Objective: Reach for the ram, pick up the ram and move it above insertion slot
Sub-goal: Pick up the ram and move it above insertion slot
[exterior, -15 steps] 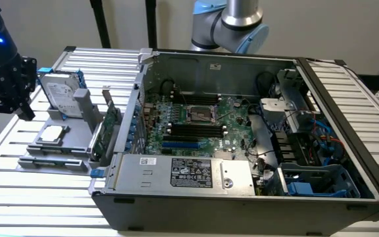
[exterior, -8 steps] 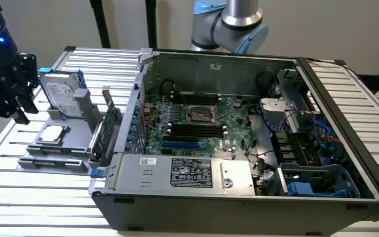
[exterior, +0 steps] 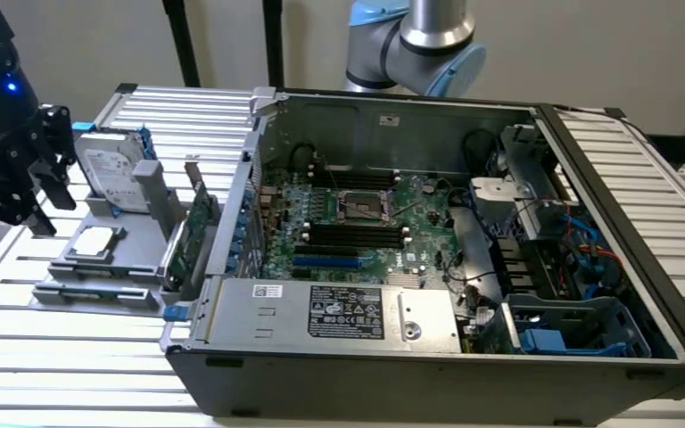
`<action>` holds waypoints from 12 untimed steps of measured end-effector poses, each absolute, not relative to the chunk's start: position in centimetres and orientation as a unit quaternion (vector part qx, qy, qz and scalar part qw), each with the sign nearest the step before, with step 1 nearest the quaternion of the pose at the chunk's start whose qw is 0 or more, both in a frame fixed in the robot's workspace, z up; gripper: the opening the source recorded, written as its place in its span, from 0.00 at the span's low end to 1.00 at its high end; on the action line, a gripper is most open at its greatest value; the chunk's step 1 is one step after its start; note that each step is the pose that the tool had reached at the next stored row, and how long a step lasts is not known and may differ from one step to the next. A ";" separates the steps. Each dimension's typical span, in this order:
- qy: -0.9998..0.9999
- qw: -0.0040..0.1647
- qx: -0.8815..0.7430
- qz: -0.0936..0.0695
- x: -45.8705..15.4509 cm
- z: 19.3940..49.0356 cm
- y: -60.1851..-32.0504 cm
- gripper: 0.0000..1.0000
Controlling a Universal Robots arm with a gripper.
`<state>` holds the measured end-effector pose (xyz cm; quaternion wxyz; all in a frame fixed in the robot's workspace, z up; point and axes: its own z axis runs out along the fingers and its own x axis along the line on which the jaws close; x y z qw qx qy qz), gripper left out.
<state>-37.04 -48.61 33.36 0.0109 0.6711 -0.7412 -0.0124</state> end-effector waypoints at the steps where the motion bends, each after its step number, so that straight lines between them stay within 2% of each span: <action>1: -0.741 0.011 0.671 -0.012 -37.0 33.2 -48.6 0.42; 12: -0.741 0.011 0.671 -0.012 -37.0 31.2 -48.7 0.42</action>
